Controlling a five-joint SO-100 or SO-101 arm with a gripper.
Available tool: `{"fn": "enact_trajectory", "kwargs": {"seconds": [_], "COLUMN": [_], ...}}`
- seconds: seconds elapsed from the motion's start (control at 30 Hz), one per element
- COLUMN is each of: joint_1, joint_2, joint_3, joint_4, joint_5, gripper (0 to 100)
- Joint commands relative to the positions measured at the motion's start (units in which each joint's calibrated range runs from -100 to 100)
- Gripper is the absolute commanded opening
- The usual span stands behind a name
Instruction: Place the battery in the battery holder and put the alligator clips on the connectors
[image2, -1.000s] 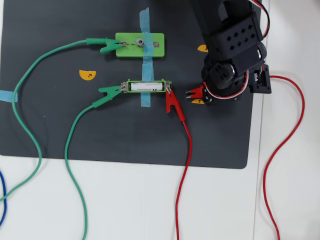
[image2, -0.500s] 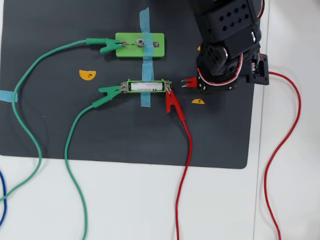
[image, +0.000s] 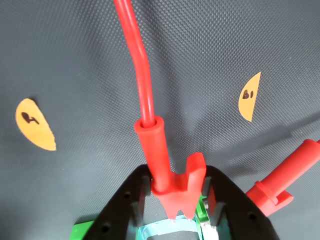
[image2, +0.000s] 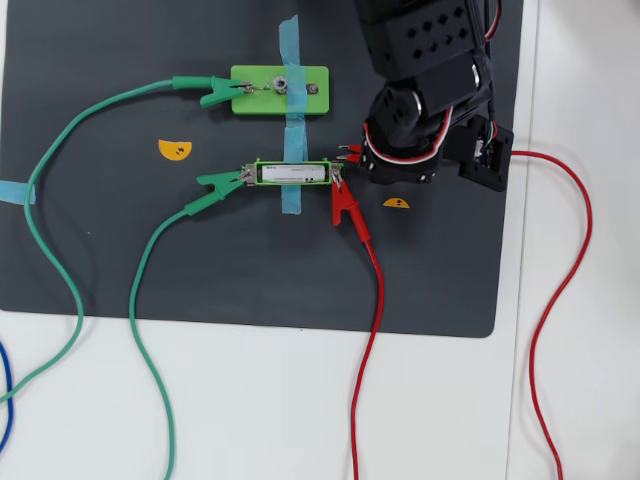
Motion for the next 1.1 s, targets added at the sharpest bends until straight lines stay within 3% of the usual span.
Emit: {"fn": "enact_trajectory", "kwargs": {"seconds": [0.0,0.3,1.07], "joint_1": [-0.41,-0.61,4.23], "joint_2": [-2.63,-5.53,-17.95], "joint_3": [-0.04,7.06,16.71], "joint_4": [-0.59,-6.26,-6.52], "joint_5": [-0.23,-0.23,0.71], "gripper": [1,1,1]}}
